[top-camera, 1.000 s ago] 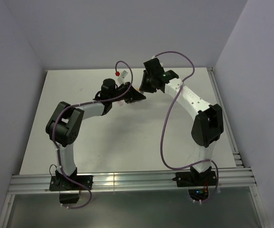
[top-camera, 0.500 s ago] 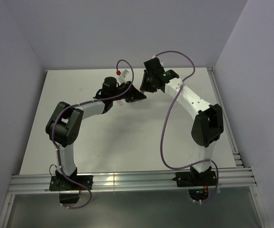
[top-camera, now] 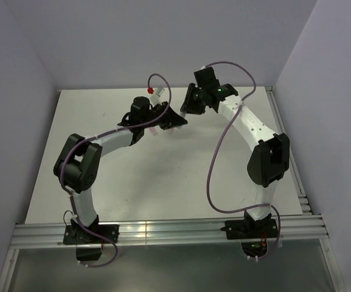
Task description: Insert the pens into the pen caps
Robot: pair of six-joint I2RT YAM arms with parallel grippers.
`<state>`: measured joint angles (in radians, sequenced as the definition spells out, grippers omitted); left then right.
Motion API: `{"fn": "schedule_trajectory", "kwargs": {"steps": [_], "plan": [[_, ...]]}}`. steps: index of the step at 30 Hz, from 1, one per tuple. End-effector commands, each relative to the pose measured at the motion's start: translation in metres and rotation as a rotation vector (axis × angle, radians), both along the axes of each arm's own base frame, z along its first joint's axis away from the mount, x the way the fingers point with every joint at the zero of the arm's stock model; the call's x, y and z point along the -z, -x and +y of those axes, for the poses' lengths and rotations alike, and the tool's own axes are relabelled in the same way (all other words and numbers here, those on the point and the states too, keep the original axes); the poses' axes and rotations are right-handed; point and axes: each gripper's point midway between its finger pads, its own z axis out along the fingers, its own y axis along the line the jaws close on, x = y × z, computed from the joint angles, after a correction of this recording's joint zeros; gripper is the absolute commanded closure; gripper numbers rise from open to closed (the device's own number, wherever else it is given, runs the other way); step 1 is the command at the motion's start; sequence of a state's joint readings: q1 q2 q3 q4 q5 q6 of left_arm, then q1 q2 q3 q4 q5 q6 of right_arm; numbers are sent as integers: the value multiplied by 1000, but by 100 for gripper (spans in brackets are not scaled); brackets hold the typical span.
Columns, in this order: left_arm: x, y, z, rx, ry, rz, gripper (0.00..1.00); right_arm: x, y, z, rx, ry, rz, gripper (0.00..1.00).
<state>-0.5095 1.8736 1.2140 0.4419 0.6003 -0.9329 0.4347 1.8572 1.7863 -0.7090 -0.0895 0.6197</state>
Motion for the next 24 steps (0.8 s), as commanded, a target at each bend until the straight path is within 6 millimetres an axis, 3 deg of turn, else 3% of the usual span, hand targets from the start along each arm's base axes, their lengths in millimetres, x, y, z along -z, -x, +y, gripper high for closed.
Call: {"fn": "schedule_trajectory", "kwargs": {"steps": [1,7,11,14,15,16,17,18,19,22,23,24], "plan": [[-6,7,12,-7,-34,13,100,-51,-42,-71,178,57,-182,60],[-3,5,10,-10,-28,21,100,-54,-31,-66,127,24,-195,54],[-1,3,14,-32,-47,46,100,-48,-39,-83,183,69,-184,51],[-6,9,20,-53,-77,61,100,-31,-64,-102,236,96,-143,47],[-17,13,23,-55,-77,50,100,-17,-76,-109,264,128,-109,47],[-16,17,26,-63,-105,70,100,-20,-85,-120,291,137,-111,47],[-17,21,28,-68,-118,86,100,-4,-88,-125,300,154,-75,46],[-28,26,32,-69,-124,69,100,-2,-97,-130,313,152,-73,46],[-27,33,36,-65,-148,95,100,17,-104,-133,320,157,-38,45],[-46,50,45,-43,-172,63,100,26,-123,-151,358,166,-30,28],[-45,58,50,-31,-204,62,99,46,-128,-158,372,199,-2,27],[-57,67,55,-25,-200,36,100,42,-135,-162,381,202,-14,28]]}}
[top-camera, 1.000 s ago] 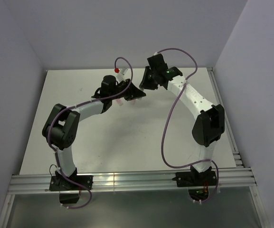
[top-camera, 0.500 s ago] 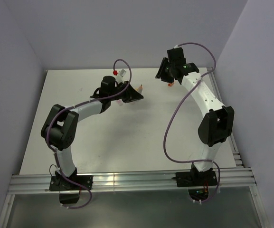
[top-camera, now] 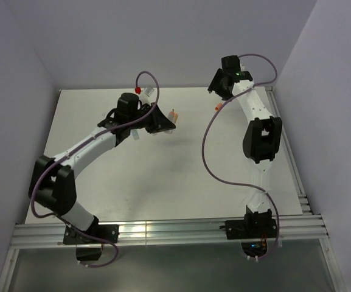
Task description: Insert the pens into the pen caps
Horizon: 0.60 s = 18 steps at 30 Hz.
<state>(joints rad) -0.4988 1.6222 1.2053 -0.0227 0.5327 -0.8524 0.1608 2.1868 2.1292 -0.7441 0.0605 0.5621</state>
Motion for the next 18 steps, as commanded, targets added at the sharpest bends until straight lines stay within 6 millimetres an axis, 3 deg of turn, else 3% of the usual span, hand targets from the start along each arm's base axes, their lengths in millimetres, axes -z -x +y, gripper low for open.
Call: {"fn": "schedule_trajectory", "kwargs": {"steps": [1,2,3,9,18], "plan": [[-38,29,14,49,-43,-89,100,9,-13,-22,48,61,23,28],[-36,37,20,59,-67,-70,100,26,-17,-25,53,75,48,28],[-47,40,26,62,-83,-123,100,28,-22,-28,60,79,46,28],[-65,58,44,59,-129,-201,100,72,-34,-34,84,100,92,30],[-65,74,46,71,-83,-205,100,79,-43,-42,121,121,85,32]]}}
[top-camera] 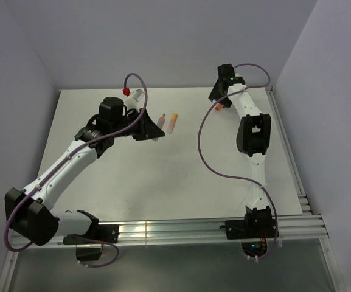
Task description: Insert the pens into the pen caps
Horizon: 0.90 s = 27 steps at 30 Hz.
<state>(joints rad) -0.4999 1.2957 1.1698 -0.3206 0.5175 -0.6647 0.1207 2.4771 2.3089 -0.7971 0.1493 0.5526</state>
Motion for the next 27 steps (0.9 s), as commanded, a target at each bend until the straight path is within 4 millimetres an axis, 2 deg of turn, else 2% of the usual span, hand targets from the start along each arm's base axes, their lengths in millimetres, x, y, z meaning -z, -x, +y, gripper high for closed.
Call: {"fn": "schedule_trajectory", "kwargs": {"steps": [1,14,27], "plan": [[-11,5,1,17,15,-57,100,-19,-15,-7,34,30,-61,32],[-15,10,-1,35,43,-58,100,-7,-21,-8,66,12,-61,35],[-16,10,-5,50,52,-51,100,7,-22,-19,96,1,-36,38]]}}
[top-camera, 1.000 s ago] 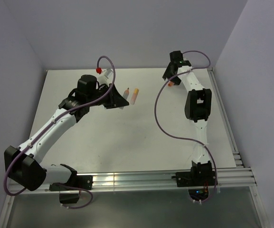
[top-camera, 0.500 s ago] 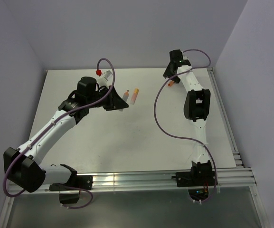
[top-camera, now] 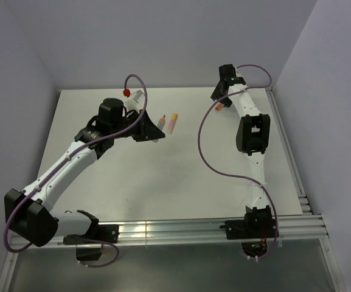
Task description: Insert the pens into the pen caps
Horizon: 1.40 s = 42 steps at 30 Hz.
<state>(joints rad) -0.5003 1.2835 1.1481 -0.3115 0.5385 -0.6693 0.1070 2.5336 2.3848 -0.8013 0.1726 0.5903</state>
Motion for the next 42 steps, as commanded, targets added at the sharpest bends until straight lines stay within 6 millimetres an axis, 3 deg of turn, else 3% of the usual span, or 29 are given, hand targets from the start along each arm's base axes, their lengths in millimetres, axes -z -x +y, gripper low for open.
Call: {"fn": "schedule_trajectory", "kwargs": {"steps": [1,13,25,39,42], "plan": [[-18,4,-5,33,41,-59,100,4,-8,-10,40,5,-13,39],[-16,1,-12,48,44,-46,100,8,-10,-18,57,-17,-3,41],[-14,2,-15,59,44,-38,100,12,-9,-20,56,-44,8,54],[-15,3,-16,66,45,-40,100,15,-11,-23,59,-69,12,57],[-15,4,-17,70,47,-41,100,15,-10,-22,57,-74,12,64]]}}
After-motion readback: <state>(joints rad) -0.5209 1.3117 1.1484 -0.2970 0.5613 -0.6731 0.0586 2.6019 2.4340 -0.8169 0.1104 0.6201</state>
